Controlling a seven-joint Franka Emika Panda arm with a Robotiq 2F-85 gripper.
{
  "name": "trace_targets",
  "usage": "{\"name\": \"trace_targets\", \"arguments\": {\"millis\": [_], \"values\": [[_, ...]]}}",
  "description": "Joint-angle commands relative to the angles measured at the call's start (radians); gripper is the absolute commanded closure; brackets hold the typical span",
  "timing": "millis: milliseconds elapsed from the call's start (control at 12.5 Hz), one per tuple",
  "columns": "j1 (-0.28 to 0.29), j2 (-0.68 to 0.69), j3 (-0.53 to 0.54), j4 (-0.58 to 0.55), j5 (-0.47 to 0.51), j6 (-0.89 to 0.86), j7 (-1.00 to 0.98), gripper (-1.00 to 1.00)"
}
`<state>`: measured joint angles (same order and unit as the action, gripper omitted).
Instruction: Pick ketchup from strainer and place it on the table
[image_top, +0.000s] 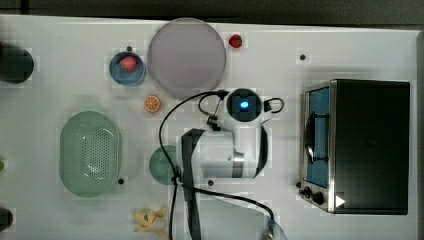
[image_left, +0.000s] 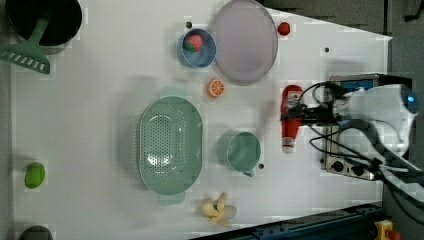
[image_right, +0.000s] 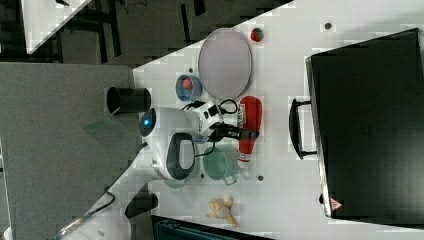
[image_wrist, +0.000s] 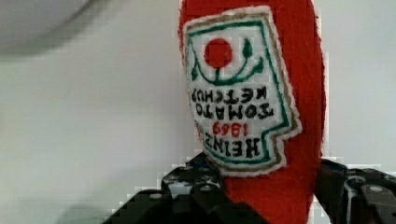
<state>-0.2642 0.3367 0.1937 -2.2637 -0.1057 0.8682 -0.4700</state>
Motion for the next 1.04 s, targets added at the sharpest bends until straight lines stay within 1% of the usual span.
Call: {"name": "trace_targets", "arguments": {"millis": [80,160,320,400,480,640,800,1040], "values": [[0.012,0.030,-0.004,0.029,0.005,0.064,-0.035,-0.16],[0.012,0.057,-0.004,0.029,0.005,0.086,-0.035,-0.24],[0.012,0.086,-0.004,0.032,0.005,0.150,-0.035,-0.65],[0.012,0.077,-0.004,0.033,0.005,0.157,-0.035,-0.87],[0.012,0.054,-0.003,0.038,0.005,0.147,-0.035,-0.99],[0.012,-0.014,-0.003,0.071,0.007,0.087,-0.035,-1.00],[0.012,-0.090,-0.003,0.134,0.007,-0.015,-0.034,-1.00],[0.012,-0.159,-0.003,0.295,0.009,-0.219,0.038,-1.00]]}}
